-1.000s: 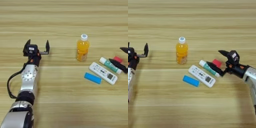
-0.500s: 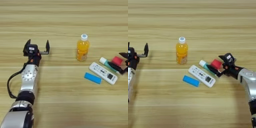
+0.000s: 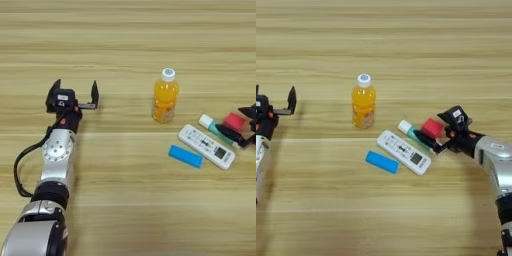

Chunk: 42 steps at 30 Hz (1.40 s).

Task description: Move the objects on the table

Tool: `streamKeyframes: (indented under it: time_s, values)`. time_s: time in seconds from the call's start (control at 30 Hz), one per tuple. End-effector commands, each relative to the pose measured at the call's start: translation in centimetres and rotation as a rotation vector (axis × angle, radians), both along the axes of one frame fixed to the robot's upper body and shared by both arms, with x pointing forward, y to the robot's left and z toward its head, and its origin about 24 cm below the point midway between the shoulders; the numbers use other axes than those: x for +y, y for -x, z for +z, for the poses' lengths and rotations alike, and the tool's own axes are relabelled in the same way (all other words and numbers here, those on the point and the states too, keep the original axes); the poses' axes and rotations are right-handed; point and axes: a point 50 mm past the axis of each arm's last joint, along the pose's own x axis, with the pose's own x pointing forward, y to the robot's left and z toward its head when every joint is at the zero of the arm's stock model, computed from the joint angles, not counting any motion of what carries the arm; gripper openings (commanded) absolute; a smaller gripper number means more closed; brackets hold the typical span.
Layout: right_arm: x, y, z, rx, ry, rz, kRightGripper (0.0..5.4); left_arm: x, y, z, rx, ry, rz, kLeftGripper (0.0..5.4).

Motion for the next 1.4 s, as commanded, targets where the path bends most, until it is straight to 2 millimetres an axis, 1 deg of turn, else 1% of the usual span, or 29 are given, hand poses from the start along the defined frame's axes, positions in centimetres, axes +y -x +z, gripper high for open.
streamKeyframes:
  time_s: [0.03,0.07,0.2,0.37,0.4,0.63,0.67,0.7,0.8,1.0,1.23,1.3,1.4]
  values:
    - [-0.5,-0.1,-0.2,0.033,0.001,-0.015,4.70,0.0,-0.3,0.5,-0.015,-0.014,-0.007,5.40]
    - [-0.5,-0.1,-0.3,0.038,-0.003,-0.016,4.66,0.0,-0.3,0.5,-0.015,-0.014,-0.007,5.40]
    - [-0.7,0.0,-0.8,0.065,-0.008,-0.016,4.16,0.0,-0.4,0.5,-0.015,-0.014,-0.009,5.40]
    - [-1.1,-0.1,-1.3,0.088,-0.012,-0.036,3.85,0.0,-0.4,0.4,-0.013,-0.014,-0.009,5.40]
    - [-1.1,-0.1,-1.4,0.091,-0.015,-0.038,3.71,0.0,-0.4,0.4,-0.012,-0.014,-0.010,5.40]
    - [-1.4,-0.4,-1.2,0.079,-0.030,-0.055,3.10,0.0,-0.4,0.4,-0.008,-0.015,-0.013,5.40]
    - [-1.4,-0.4,-1.1,0.077,-0.030,-0.055,2.91,0.0,-0.4,0.4,-0.008,-0.015,-0.013,5.40]
    - [-1.4,-0.4,-1.1,0.076,-0.031,-0.056,2.85,0.0,-0.4,0.4,-0.008,-0.015,-0.013,5.40]
    - [-1.4,-0.5,-1.1,0.076,-0.031,-0.056,2.44,0.0,-0.4,0.4,-0.007,-0.015,-0.013,5.40]
    - [-1.5,-0.3,-1.7,0.097,-0.018,-0.059,2.35,0.1,-0.4,0.4,-0.010,-0.015,-0.012,5.40]
    - [-1.7,-0.2,-1.8,0.104,-0.009,-0.070,2.34,0.1,-0.4,0.4,-0.012,-0.014,-0.011,5.40]
    - [-1.9,-0.3,-1.6,0.094,-0.008,-0.077,2.33,0.1,-0.4,0.4,-0.013,-0.014,-0.011,5.40]
    - [-2.0,-0.7,-0.6,0.053,-0.012,-0.075,2.31,0.0,-0.4,0.4,-0.012,-0.014,-0.011,5.40]
